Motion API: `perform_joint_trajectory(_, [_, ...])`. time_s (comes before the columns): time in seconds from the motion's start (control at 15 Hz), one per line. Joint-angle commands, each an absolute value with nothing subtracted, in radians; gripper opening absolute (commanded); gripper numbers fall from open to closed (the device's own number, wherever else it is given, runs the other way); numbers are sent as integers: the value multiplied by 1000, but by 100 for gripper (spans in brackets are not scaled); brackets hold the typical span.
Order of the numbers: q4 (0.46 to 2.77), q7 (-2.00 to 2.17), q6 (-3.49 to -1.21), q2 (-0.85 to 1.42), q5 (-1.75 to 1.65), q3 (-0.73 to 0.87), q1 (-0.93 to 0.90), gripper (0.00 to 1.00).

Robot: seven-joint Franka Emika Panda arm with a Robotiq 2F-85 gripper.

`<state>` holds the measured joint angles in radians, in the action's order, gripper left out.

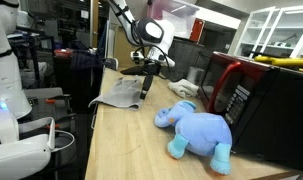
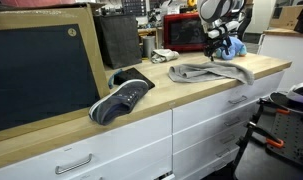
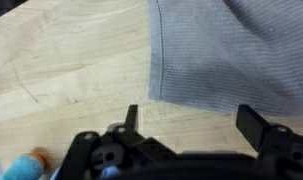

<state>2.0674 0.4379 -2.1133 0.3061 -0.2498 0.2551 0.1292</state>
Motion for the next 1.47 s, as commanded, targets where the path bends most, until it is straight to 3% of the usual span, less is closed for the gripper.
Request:
perform_joint_trajectory(0.0, [2127, 480, -2111, 270, -273, 268, 122, 100])
perform_joint_trajectory(0.47, [2223, 587, -2279, 299, -329, 311, 129, 100])
perform_joint_trajectory(0.53, [2238, 603, -2317, 305, -340, 321, 131, 75])
perform_joint_trajectory(0.6, [2248, 610, -2363, 316, -352, 334, 139, 74])
perform_joint_trajectory(1.2, [2226, 576, -2544, 300, -224, 331, 156, 6])
perform_joint_trajectory(1.27, [2218, 575, -2578, 298, -204, 319, 146, 0])
perform_joint_trajectory(1.4, [2191, 590, -2653, 310, -183, 295, 113, 0])
